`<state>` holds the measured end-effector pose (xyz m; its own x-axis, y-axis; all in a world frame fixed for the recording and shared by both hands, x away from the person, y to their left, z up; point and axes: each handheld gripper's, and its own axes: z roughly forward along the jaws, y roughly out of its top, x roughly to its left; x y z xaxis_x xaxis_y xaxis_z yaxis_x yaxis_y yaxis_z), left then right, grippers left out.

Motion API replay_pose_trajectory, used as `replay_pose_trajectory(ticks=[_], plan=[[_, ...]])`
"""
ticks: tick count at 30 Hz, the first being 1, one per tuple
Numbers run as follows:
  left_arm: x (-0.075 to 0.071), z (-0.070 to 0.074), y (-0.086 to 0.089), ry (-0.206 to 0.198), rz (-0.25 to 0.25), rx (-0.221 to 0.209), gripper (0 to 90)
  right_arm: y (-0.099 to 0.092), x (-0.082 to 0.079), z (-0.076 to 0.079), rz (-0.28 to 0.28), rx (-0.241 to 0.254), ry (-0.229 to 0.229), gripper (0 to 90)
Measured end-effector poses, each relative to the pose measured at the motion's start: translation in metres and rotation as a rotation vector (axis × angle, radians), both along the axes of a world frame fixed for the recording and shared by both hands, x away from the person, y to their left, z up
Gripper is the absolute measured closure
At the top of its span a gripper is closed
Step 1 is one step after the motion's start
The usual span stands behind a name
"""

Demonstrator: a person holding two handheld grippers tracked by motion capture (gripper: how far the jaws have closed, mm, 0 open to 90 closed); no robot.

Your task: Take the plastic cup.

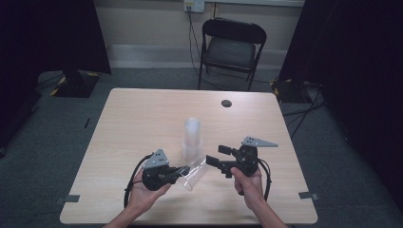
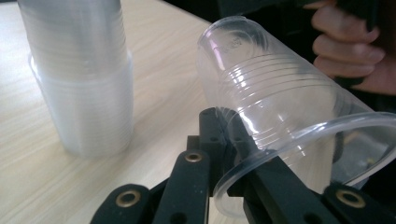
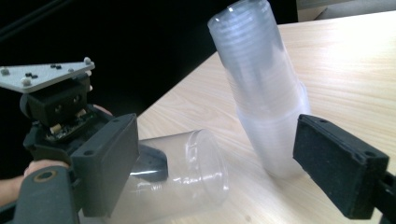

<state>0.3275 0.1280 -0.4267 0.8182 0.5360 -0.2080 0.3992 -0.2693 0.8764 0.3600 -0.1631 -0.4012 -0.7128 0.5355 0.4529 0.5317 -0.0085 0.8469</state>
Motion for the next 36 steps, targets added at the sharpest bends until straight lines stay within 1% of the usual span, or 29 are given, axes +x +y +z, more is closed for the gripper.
replay_pose_trajectory(ticks=[1,3,5,6,7,8,10,12,13,14,15,16,17,18,19,20,21,23,24,25,28,29,31,32,34,36], plan=[[0.000,0.000,-0.001,0.013,-0.008,0.006,89.5,-0.001,-0.001,-0.001,0.001,-0.013,-0.010,14.2],[0.000,-0.001,-0.002,-0.022,0.025,0.027,89.2,-0.003,-0.003,-0.002,0.005,-0.037,-0.022,14.9],[0.001,-0.001,-0.002,-0.003,0.028,0.029,89.3,-0.004,-0.005,-0.003,0.012,-0.053,-0.030,16.9],[0.002,-0.002,-0.002,-0.010,0.034,0.033,89.3,-0.004,-0.006,-0.004,0.021,-0.062,-0.035,19.4],[0.002,-0.002,-0.001,-0.002,0.032,0.038,89.5,-0.004,-0.007,-0.005,0.034,-0.067,-0.041,21.1],[0.003,-0.002,-0.001,0.009,0.041,0.033,89.9,-0.003,-0.007,-0.005,0.047,-0.075,-0.046,21.5],[0.005,-0.003,-0.002,0.017,0.043,0.040,90.0,-0.003,-0.009,-0.006,0.054,-0.101,-0.058,21.9],[0.007,-0.003,-0.001,0.036,0.043,0.045,90.0,-0.002,-0.010,-0.007,0.068,-0.121,-0.083,25.2],[0.008,-0.004,-0.001,0.051,0.040,0.052,90.0,-0.001,-0.011,-0.007,0.066,-0.136,-0.092,25.1],[0.009,-0.004,0.000,0.065,0.032,0.048,90.0,0.000,-0.012,-0.007,0.067,-0.149,-0.102,25.2],[0.010,-0.005,0.000,0.073,0.023,0.060,90.0,0.000,-0.013,-0.008,0.070,-0.162,-0.113,25.3],[0.009,-0.005,0.000,0.084,0.023,0.061,90.0,0.001,-0.014,-0.008,0.074,-0.175,-0.122,25.6],[0.010,-0.005,0.000,0.104,0.017,0.059,90.0,0.001,-0.016,-0.008,0.077,-0.187,-0.129,25.7],[0.010,-0.005,0.000,0.123,0.013,0.069,90.0,0.002,-0.017,-0.008,0.081,-0.193,-0.138,25.9],[0.010,-0.005,0.000,0.130,0.012,0.072,90.0,0.002,-0.018,-0.008,0.089,-0.201,-0.146,27.0],[0.010,-0.005,0.000,0.145,0.012,0.079,90.0,0.001,-0.019,-0.008,0.095,-0.207,-0.157,28.1],[0.011,-0.005,0.000,0.159,0.010,0.074,90.0,0.001,-0.021,-0.009,0.099,-0.217,-0.165,27.9],[0.011,-0.004,-0.001,0.163,0.011,0.097,90.0,0.001,-0.023,-0.008,0.106,-0.237,-0.178,28.2],[0.011,-0.004,-0.001,0.167,0.006,0.098,90.0,0.001,-0.024,-0.008,0.104,-0.257,-0.186,27.8],[0.011,-0.003,-0.001,0.175,0.010,0.103,90.0,0.002,-0.025,-0.007,0.090,-0.273,-0.189,27.3],[0.013,-0.001,0.000,0.203,0.004,0.108,90.0,0.002,-0.028,-0.007,0.101,-0.297,-0.206,28.7],[0.015,0.000,0.001,0.213,-0.008,0.110,90.0,0.003,-0.029,-0.007,0.111,-0.306,-0.212,28.7],[0.016,0.001,0.003,0.225,-0.013,0.106,90.0,0.003,-0.031,-0.008,0.121,-0.329,-0.224,28.8],[0.018,0.001,0.004,0.246,-0.020,0.102,90.0,0.004,-0.031,-0.008,0.123,-0.339,-0.233,28.9],[0.019,0.001,0.004,0.264,-0.034,0.107,90.0,0.005,-0.032,-0.009,0.135,-0.358,-0.245,29.3],[0.020,0.002,0.003,0.280,-0.056,0.129,90.0,0.007,-0.033,-0.007,0.140,-0.376,-0.258,28.8]])
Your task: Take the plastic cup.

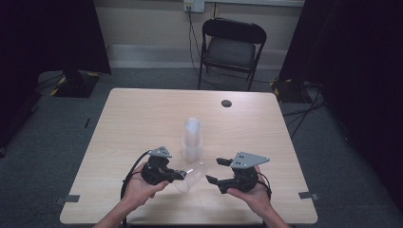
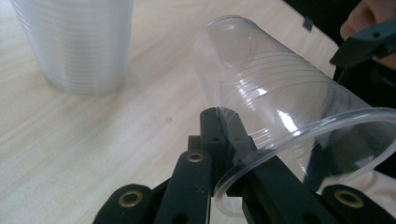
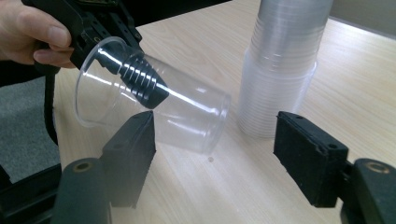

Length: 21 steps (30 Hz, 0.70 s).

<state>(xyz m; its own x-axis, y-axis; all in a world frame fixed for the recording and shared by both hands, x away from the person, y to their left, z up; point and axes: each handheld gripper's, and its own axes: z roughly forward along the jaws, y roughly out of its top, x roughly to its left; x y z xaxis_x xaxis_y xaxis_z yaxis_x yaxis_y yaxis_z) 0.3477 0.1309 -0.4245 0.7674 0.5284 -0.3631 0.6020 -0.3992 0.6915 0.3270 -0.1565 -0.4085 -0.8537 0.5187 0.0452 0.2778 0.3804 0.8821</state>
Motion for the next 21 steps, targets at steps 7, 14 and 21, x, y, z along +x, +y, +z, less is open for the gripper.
replay_pose_trajectory(ticks=[7,14,21], plan=[[0.004,0.002,-0.003,0.043,-0.028,0.058,90.0,0.015,-0.004,0.001,0.063,-0.093,-0.060,27.4],[0.008,0.002,-0.003,0.109,-0.047,0.065,90.0,0.033,-0.007,-0.009,0.115,-0.172,-0.097,25.8],[0.016,0.008,-0.002,0.136,-0.043,0.037,90.0,0.043,-0.011,-0.013,0.131,-0.257,-0.158,23.3]])
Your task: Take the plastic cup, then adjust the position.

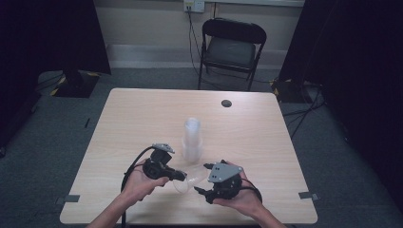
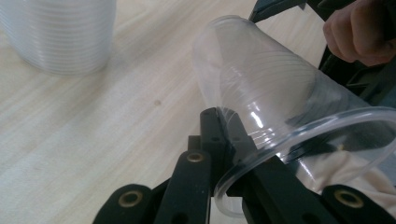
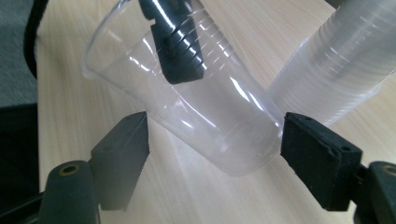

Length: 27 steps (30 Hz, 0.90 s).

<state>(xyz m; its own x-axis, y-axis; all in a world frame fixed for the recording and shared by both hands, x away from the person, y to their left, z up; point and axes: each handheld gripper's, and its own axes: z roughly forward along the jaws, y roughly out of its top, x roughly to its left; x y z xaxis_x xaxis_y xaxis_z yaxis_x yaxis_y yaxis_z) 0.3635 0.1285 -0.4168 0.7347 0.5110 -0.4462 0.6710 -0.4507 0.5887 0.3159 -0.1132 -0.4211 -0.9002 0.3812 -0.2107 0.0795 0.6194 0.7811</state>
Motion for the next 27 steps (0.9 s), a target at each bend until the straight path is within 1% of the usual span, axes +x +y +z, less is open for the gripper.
replay_pose_trajectory(ticks=[1,2,4,5,7,8,9,10,11,12,13,14,16,17,18,19,20,21,22,24,26,27], plan=[[0.002,0.001,0.000,0.005,-0.005,0.006,90.0,0.001,0.000,0.000,0.001,-0.008,-0.012,22.9],[0.002,0.001,0.000,0.020,-0.009,0.002,90.0,0.001,-0.001,0.000,0.006,-0.017,-0.023,22.9],[0.003,0.001,-0.001,0.036,-0.019,0.003,90.0,0.002,-0.001,-0.002,0.005,-0.033,-0.040,21.8],[0.003,0.001,-0.003,0.037,-0.017,0.017,90.0,0.003,-0.001,-0.003,0.011,-0.040,-0.043,21.9],[0.004,0.000,-0.005,0.050,-0.020,0.021,90.0,0.003,-0.001,-0.006,0.008,-0.052,-0.049,21.3],[0.005,0.000,-0.006,0.054,-0.023,0.034,90.0,0.004,0.000,-0.007,0.010,-0.057,-0.055,21.3],[0.006,0.000,-0.007,0.063,-0.033,0.031,90.0,0.005,0.000,-0.008,0.010,-0.064,-0.057,21.3],[0.007,0.000,-0.008,0.074,-0.032,0.031,90.0,0.005,0.000,-0.009,0.010,-0.074,-0.067,21.4],[0.007,0.000,-0.009,0.077,-0.028,0.039,90.0,0.006,0.000,-0.010,0.009,-0.082,-0.080,21.4],[0.009,0.000,-0.009,0.083,-0.048,0.036,90.0,0.006,0.000,-0.011,0.004,-0.089,-0.092,21.3],[0.010,0.000,-0.010,0.095,-0.051,0.029,90.0,0.007,0.000,-0.011,0.000,-0.101,-0.106,21.6],[0.011,0.000,-0.010,0.098,-0.050,0.027,90.0,0.009,-0.001,-0.012,0.001,-0.115,-0.121,21.7],[0.011,0.001,-0.013,0.097,-0.064,0.042,90.0,0.011,-0.001,-0.014,0.003,-0.132,-0.149,21.6],[0.011,0.001,-0.014,0.097,-0.063,0.047,90.0,0.012,-0.001,-0.015,0.007,-0.134,-0.149,21.6],[0.011,0.001,-0.016,0.101,-0.073,0.054,90.0,0.014,-0.001,-0.016,0.009,-0.138,-0.154,21.5],[0.011,0.001,-0.017,0.101,-0.067,0.055,90.0,0.015,-0.002,-0.016,0.012,-0.145,-0.160,21.6],[0.011,0.001,-0.019,0.103,-0.075,0.055,90.0,0.016,-0.002,-0.017,0.018,-0.152,-0.166,21.4],[0.011,0.002,-0.020,0.099,-0.082,0.065,90.0,0.017,-0.003,-0.018,0.017,-0.155,-0.177,21.3],[0.011,0.001,-0.021,0.101,-0.079,0.061,90.0,0.019,-0.004,-0.018,0.017,-0.154,-0.177,21.4],[0.011,0.000,-0.024,0.099,-0.084,0.068,90.0,0.020,-0.003,-0.018,0.030,-0.153,-0.176,22.3],[0.011,0.000,-0.026,0.095,-0.092,0.085,90.0,0.021,-0.004,-0.018,0.039,-0.151,-0.176,22.2],[0.011,0.000,-0.028,0.099,-0.085,0.083,90.0,0.022,-0.004,-0.019,0.042,-0.147,-0.173,22.1]])
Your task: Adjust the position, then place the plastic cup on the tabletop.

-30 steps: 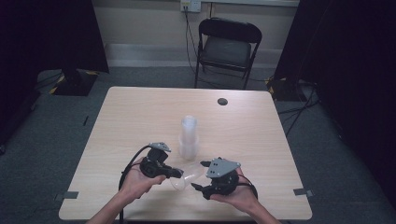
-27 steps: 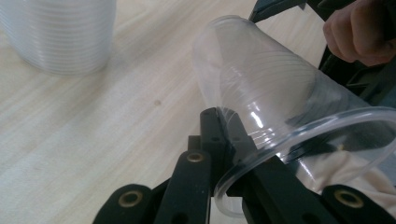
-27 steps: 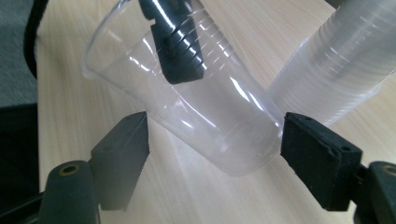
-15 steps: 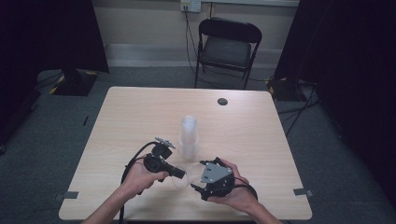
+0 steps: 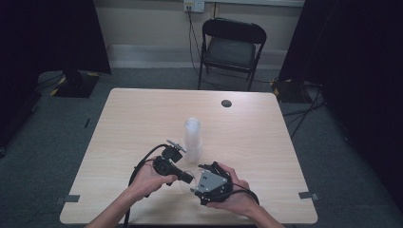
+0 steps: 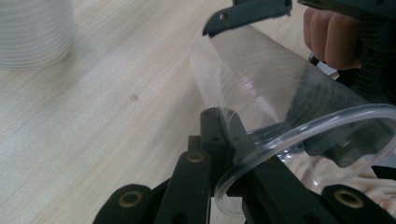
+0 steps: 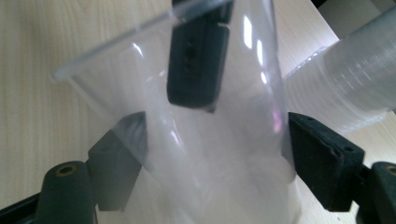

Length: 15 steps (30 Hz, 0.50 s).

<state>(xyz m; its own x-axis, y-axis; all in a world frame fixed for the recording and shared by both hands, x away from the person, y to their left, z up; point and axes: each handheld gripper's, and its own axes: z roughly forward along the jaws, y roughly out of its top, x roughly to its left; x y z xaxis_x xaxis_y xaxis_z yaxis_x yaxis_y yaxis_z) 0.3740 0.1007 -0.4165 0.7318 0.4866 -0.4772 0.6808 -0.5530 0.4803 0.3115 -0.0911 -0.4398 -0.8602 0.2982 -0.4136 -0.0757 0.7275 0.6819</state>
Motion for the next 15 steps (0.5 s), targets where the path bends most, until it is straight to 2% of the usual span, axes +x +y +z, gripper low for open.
replay_pose_trajectory(ticks=[3,6,10,15], plan=[[0.001,0.000,-0.003,0.003,-0.009,0.026,90.0,0.002,-0.002,-0.001,0.011,-0.001,-0.020,22.6],[0.002,0.001,-0.007,-0.005,-0.013,0.039,90.0,0.003,-0.002,-0.002,0.014,0.008,-0.021,21.9],[0.003,0.000,-0.010,0.001,0.001,0.035,90.0,0.003,-0.001,-0.001,0.016,0.012,-0.012,21.5],[0.005,0.000,-0.015,0.008,0.029,0.039,90.0,0.003,0.000,-0.002,0.008,0.019,-0.026,20.5]])
